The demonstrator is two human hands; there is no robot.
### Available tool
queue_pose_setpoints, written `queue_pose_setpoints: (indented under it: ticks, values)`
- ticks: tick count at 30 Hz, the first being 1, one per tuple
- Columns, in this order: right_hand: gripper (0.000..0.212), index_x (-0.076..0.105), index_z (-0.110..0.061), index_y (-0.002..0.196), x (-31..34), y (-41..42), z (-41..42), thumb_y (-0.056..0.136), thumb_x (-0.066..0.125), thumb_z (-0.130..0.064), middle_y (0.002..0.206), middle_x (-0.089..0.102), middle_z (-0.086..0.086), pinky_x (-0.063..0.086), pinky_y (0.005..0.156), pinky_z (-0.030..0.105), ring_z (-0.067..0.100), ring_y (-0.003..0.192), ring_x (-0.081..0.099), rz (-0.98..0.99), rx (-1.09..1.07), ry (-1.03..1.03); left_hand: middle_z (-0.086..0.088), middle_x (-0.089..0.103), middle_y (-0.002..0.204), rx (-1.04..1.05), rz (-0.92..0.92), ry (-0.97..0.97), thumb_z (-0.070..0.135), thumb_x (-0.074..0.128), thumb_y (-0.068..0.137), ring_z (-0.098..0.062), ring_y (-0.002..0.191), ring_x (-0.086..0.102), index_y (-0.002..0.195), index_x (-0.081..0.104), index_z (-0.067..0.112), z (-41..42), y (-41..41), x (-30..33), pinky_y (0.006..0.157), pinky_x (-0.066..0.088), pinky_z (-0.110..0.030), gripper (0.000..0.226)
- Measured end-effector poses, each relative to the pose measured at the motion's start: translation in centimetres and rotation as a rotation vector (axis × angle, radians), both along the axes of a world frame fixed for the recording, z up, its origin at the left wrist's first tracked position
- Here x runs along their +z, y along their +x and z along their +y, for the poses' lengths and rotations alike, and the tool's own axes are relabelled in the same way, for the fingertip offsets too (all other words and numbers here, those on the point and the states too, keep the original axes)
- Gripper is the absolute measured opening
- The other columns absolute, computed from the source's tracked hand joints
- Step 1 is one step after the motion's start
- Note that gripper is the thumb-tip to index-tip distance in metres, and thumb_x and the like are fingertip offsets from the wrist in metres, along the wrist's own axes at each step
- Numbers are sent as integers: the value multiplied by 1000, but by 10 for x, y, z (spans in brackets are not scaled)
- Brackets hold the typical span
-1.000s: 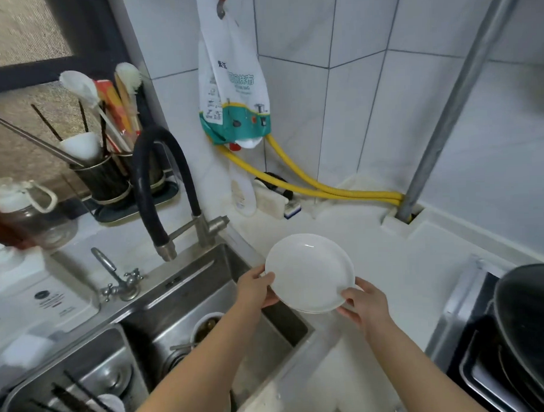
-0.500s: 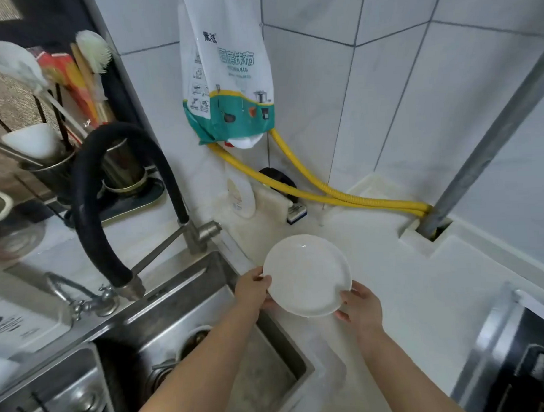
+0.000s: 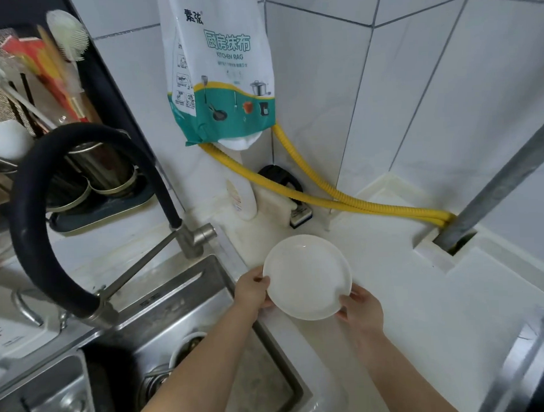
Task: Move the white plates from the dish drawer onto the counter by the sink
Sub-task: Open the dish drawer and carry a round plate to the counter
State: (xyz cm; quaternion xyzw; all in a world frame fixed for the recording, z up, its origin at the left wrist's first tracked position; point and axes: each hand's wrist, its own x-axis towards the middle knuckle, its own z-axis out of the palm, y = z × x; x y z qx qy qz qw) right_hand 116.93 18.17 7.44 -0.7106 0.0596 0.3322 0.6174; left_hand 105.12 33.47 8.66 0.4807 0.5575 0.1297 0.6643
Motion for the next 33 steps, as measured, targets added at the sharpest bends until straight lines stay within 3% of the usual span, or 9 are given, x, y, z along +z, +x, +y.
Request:
queue_pose_setpoints:
  ticks: [7,12,16,20,24,27,33]
  values:
    - [32,65,-9,110,-12,6,5,83,56,6,90,68,7,56,77,37,30,91,64,-6,4,-10,-20,61,123,18,25,-8,3,48,96,-41,110,60,130,56,9,7,3,-11,87,54,-56,35]
    - [33,64,-7,111,-15,7,6,82,56,7,94,67,11,56,79,40,30,91,64,-51,53,-54,-19,61,121,30,41,23,3,47,96,-41,109,60,129,56,7,6,5,-14,86,55,-54,35]
    - [29,65,-7,107,-12,5,5,81,56,2,83,67,8,58,77,44,28,80,64,-239,174,-190,-17,61,120,9,55,35,4,51,95,-38,107,61,129,55,5,4,3,-12,79,57,-45,35]
    - [29,66,-5,107,-8,0,1,79,65,-11,86,69,14,53,69,35,27,76,63,-456,275,-318,-21,62,117,-76,160,132,12,59,91,-30,79,65,133,49,5,0,-12,-7,65,58,-37,44]
    - [55,57,-9,121,-12,-15,-3,74,64,-36,110,61,19,54,84,44,35,101,58,-579,362,-417,-20,64,118,-174,289,237,22,63,88,-36,104,64,129,54,9,-11,-40,-10,91,53,-42,43]
    - [49,53,-8,127,-6,-39,-9,82,67,-21,121,51,17,50,92,48,34,106,55,-737,452,-390,-16,66,117,-182,312,251,23,65,88,-33,107,64,121,60,11,-25,-63,-9,90,52,-40,36]
    - [41,60,-5,120,2,-94,-13,81,69,-16,111,62,15,47,92,40,32,103,59,-915,719,-313,-11,67,95,-220,318,328,21,62,90,-28,98,66,115,63,8,-60,-126,-4,81,46,-24,28]
